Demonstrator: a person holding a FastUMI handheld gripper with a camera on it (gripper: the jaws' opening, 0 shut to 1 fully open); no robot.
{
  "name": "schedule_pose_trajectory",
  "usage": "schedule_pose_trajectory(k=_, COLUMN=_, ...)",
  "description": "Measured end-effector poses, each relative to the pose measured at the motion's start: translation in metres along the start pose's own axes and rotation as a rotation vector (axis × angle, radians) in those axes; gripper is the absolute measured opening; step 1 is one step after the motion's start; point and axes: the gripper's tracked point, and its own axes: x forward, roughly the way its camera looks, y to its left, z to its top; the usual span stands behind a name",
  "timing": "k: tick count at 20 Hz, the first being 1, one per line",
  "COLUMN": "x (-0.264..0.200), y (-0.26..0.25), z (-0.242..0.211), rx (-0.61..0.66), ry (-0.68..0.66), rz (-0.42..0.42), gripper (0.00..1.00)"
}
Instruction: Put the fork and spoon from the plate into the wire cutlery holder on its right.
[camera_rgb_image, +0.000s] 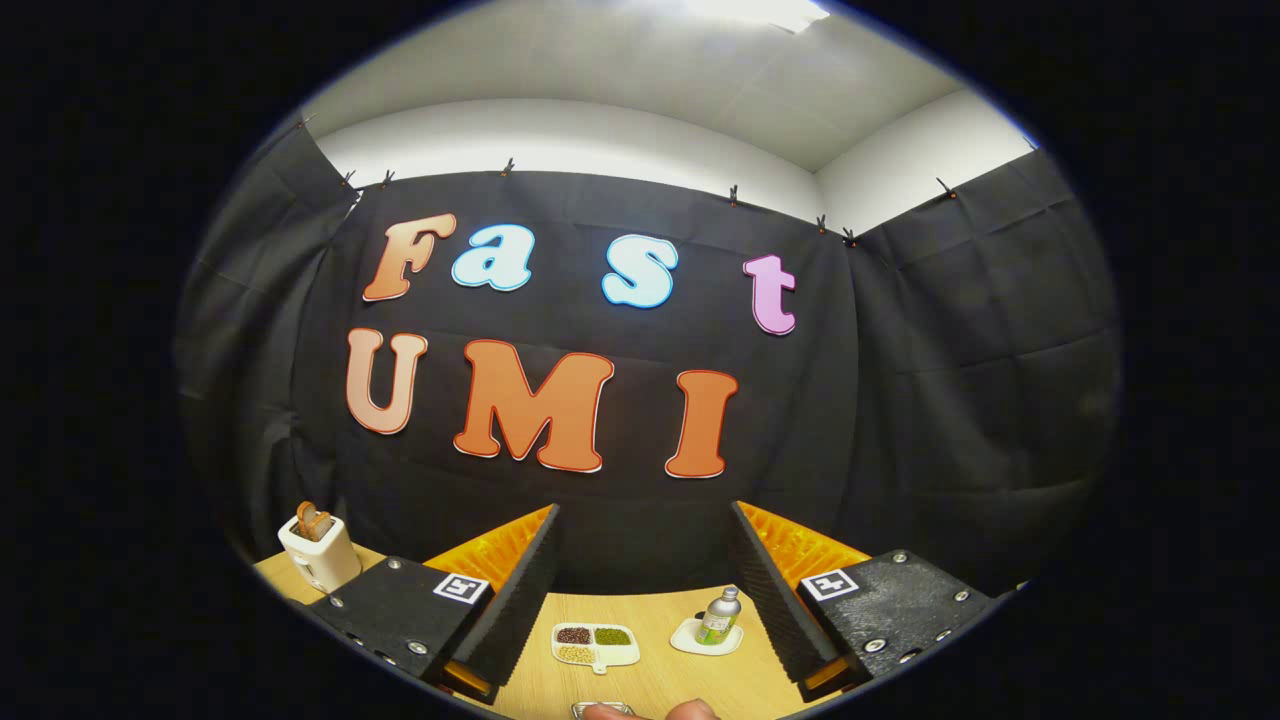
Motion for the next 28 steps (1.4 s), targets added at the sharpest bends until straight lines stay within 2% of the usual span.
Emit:
schedule_pose_trajectory(k=5, x=0.006, y=0.013, z=0.007, rx=0.014, ry=-0.050, rz=0.050, gripper=0.97)
schedule_pose_trajectory(k=9, x=0.010, y=0.031, z=-0.005, rx=0.008, ry=-0.031, rz=0.104, gripper=0.98)
schedule_pose_trajectory(k=15, x=0.013, y=0.055, z=-0.006, rx=0.084, ry=-0.006, rz=0.163, gripper=0.98)
schedule_pose_trajectory(k=18, x=0.007, y=0.067, z=0.020, rx=0.086, ry=-0.083, rz=0.131, gripper=0.97)
schedule_pose_trajectory(k=21, x=0.001, y=0.091, z=0.022, rx=0.084, ry=-0.078, rz=0.089, gripper=0.97)
schedule_pose_trajectory(k=25, x=-0.004, y=0.125, z=0.049, rx=0.029, ry=-0.138, rz=0.071, gripper=0.97)
schedule_pose_trajectory(k=28, x=-0.008, y=0.149, z=0.054, rx=0.086, ry=-0.139, rz=0.042, gripper=0.97)
